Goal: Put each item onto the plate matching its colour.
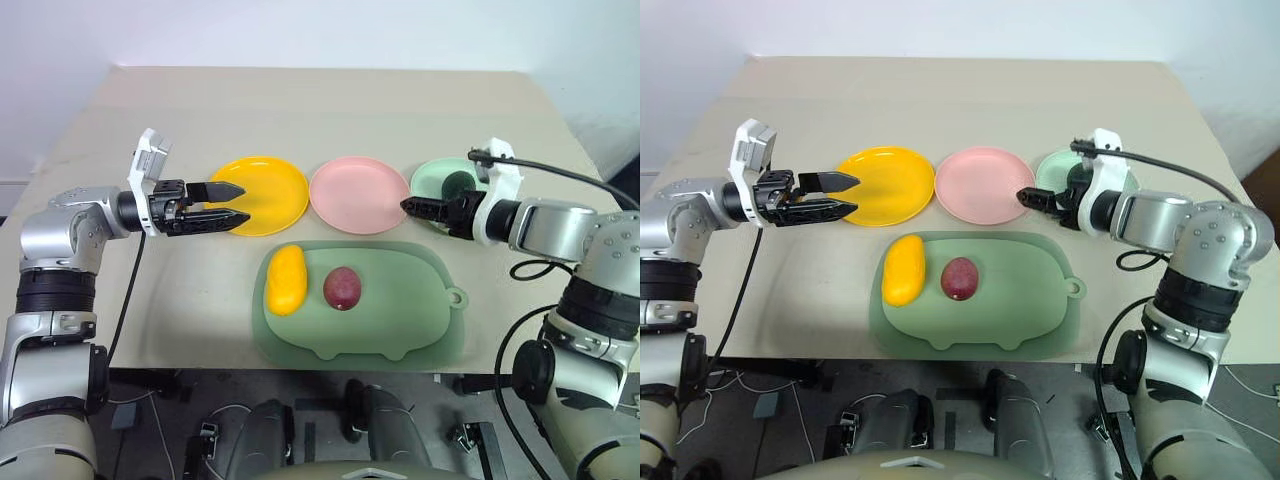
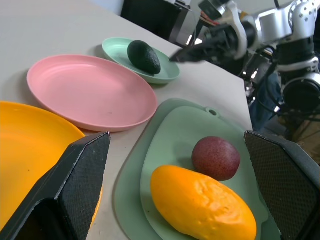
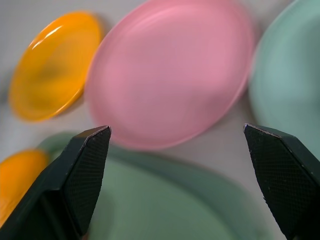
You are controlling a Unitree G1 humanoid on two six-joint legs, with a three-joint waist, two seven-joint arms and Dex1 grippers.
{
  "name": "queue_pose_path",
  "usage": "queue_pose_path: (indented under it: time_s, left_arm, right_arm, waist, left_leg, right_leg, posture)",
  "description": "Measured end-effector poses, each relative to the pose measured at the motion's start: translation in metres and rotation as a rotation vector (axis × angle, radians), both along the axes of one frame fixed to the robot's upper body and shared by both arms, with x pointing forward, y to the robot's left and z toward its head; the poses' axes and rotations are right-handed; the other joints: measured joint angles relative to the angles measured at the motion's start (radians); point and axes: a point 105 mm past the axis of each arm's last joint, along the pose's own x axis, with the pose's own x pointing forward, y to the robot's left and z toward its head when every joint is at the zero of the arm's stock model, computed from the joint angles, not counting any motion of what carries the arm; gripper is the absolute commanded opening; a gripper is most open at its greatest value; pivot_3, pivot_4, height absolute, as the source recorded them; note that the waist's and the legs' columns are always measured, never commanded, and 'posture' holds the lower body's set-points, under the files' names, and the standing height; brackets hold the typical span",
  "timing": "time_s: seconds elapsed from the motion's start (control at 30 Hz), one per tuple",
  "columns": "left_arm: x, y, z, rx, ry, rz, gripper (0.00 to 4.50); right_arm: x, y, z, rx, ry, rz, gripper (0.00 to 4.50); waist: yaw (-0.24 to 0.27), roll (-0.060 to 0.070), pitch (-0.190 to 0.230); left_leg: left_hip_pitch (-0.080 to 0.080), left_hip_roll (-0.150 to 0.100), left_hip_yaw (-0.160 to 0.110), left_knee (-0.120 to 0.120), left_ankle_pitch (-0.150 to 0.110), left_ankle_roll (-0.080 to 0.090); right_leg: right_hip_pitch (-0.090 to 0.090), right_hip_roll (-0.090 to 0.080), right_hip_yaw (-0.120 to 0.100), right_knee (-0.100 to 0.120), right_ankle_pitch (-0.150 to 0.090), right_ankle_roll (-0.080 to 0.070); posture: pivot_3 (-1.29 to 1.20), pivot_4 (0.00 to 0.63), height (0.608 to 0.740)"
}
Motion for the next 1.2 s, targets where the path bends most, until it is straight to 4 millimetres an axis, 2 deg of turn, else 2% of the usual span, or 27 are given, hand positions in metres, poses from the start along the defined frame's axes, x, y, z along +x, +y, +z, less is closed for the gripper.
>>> queue_pose_path:
  time_s: [0.13, 0.23, 0.3, 0.4, 0.5, 0.77, 0.9, 1.2]
  left_arm:
    - [0.000, -0.002, -0.001, -0.007, 0.002, -0.006, 4.50]
    - [0.000, -0.003, -0.001, -0.009, 0.003, -0.009, 4.50]
    - [0.000, -0.003, -0.002, -0.009, 0.003, -0.009, 4.50]
    - [0.000, -0.003, -0.002, -0.010, 0.004, -0.011, 4.50]
    - [0.000, -0.003, -0.002, -0.010, 0.005, -0.018, 4.50]
    - [-0.001, -0.003, -0.002, -0.010, 0.007, -0.023, 4.50]
    - [-0.001, -0.004, -0.003, -0.008, 0.012, -0.026, 4.50]
    - [-0.001, -0.004, -0.003, -0.007, 0.021, -0.024, 4.50]
  right_arm:
    - [-0.018, 0.018, 0.001, 0.044, -0.010, 0.113, 4.46]
    - [-0.037, 0.029, -0.018, 0.054, 0.062, 0.190, 4.46]
    - [-0.045, 0.031, -0.025, 0.045, 0.101, 0.196, 4.46]
    - [-0.052, 0.034, -0.021, 0.062, 0.119, 0.181, 4.46]
    - [-0.061, 0.044, -0.025, 0.075, 0.139, 0.200, 4.46]
    - [-0.060, 0.058, -0.030, 0.122, 0.151, 0.173, 4.46]
    - [-0.065, 0.071, -0.038, 0.140, 0.180, 0.200, 4.46]
    - [-0.071, 0.077, -0.047, 0.121, 0.214, 0.223, 4.46]
  waist:
    - [0.000, 0.000, 0.000]
    - [0.001, 0.000, 0.000]
    - [0.000, 0.000, 0.000]
    - [0.000, 0.000, 0.000]
    - [-0.001, -0.001, 0.000]
    - [0.004, -0.001, -0.001]
    - [0.003, -0.001, -0.001]
    - [0.003, -0.001, -0.001]
  left_leg:
    - [0.000, 0.000, 0.000, 0.000, 0.000, 0.000]
    - [0.000, 0.000, 0.000, 0.000, 0.000, 0.000]
    - [0.000, 0.000, 0.000, 0.000, 0.000, 0.000]
    - [0.001, 0.000, 0.000, 0.000, -0.003, 0.005]
    - [0.001, 0.000, 0.000, 0.000, -0.003, 0.005]
    - [0.000, 0.000, 0.000, 0.001, -0.003, 0.005]
    - [0.001, 0.000, 0.000, 0.001, -0.003, 0.005]
    - [0.000, 0.000, 0.000, 0.001, -0.003, 0.005]
  right_leg:
    - [0.000, 0.000, 0.000, 0.000, 0.000, 0.000]
    - [0.001, 0.000, 0.000, 0.000, 0.000, 0.000]
    - [0.001, -0.001, 0.000, 0.000, 0.000, 0.000]
    - [0.001, 0.000, 0.000, -0.001, 0.000, 0.000]
    - [0.001, 0.001, 0.000, -0.001, 0.000, 0.000]
    - [0.001, 0.000, 0.000, -0.001, 0.001, 0.001]
    - [0.001, 0.000, 0.000, -0.001, 0.001, 0.001]
    - [0.001, 0.000, 0.000, -0.001, 0.001, 0.001]
  posture:
    - [0.00, 0.150, 0.740]
    - [0.00, 0.150, 0.740]
    - [0.00, 0.150, 0.740]
    - [0.00, 0.150, 0.740]
    - [0.00, 0.150, 0.740]
    - [0.00, 0.150, 0.740]
    - [0.00, 0.150, 0.740]
    - [0.00, 0.150, 0.740]
